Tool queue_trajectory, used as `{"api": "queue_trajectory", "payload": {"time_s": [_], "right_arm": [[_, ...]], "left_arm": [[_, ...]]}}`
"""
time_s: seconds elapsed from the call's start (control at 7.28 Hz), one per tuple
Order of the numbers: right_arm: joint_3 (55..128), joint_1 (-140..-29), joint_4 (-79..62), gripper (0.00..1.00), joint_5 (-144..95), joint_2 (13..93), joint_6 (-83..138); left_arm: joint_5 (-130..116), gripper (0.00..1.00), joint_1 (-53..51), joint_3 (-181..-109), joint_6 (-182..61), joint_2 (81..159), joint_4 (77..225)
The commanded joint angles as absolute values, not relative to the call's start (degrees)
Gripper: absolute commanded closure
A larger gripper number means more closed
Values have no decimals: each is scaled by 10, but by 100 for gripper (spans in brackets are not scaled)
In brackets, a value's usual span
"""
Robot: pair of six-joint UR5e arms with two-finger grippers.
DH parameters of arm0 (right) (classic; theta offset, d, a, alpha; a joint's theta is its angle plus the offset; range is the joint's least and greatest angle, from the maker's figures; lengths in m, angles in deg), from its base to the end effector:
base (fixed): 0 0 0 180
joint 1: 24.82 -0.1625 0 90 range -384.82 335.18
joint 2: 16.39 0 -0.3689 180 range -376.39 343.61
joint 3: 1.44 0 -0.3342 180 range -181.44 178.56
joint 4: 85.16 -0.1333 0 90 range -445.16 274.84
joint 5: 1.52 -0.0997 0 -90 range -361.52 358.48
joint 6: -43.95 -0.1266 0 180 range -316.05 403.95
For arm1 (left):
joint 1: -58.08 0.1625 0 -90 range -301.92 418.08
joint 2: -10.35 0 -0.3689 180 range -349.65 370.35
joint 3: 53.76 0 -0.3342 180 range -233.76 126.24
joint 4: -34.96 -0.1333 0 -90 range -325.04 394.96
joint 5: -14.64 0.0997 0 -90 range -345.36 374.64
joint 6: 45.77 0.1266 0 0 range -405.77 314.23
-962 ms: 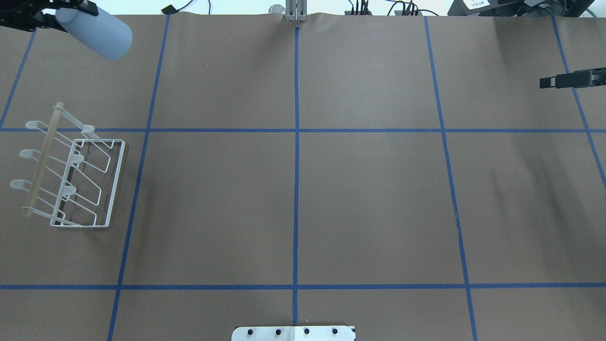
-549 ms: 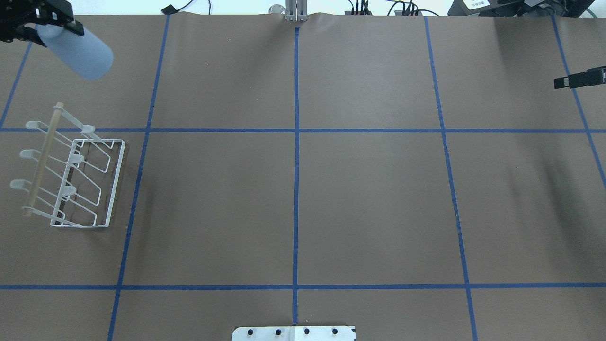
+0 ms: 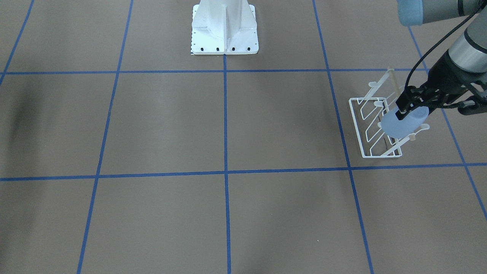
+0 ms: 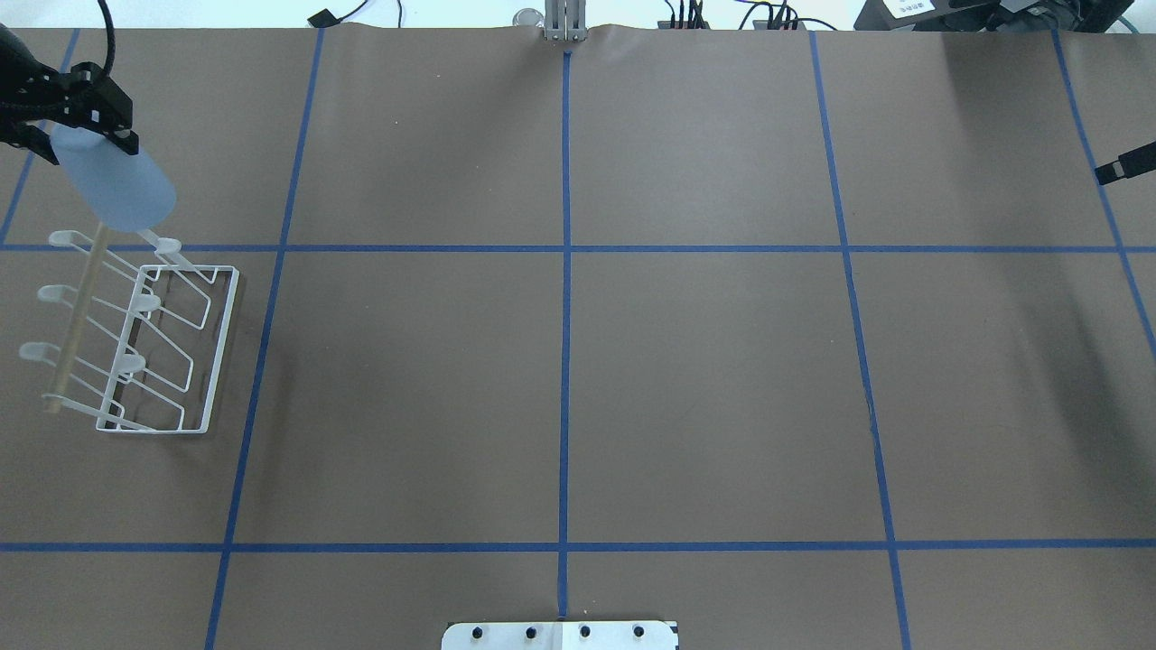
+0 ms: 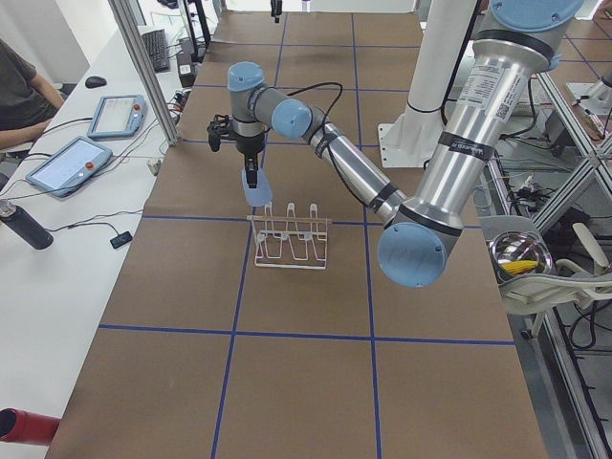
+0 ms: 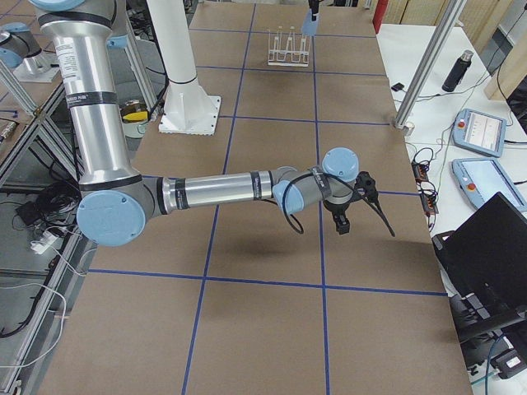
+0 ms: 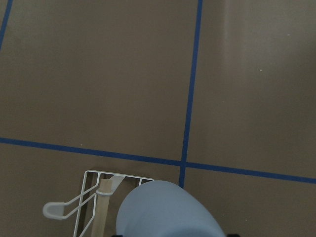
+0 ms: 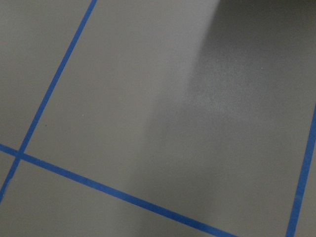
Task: Hang cup on cup holder
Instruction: 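Move the cup with the left gripper over the white wire rack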
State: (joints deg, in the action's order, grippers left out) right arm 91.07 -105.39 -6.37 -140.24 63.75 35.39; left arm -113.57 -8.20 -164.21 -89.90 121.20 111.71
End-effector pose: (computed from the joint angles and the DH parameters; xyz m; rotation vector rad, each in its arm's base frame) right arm -0.0466 -0.5137 0.4910 0.2506 -0.8883 -0.1890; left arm 0.1577 -0.4956 0.3276 0.0263 0.8052 -0.1736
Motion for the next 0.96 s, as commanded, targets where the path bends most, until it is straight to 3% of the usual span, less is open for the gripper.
{"api": "queue_trajectory", "payload": {"time_s": [0.0,0.82], "right_arm": [[991,-1063,58,0,-1396,633,368],[990,-1059,59,0,-1397,636,368]], "left_arm": [[-1140,100,-65,-1625,-898,1213,1121],[-1140,100,-46,-1589,-901,1206,1168]]}}
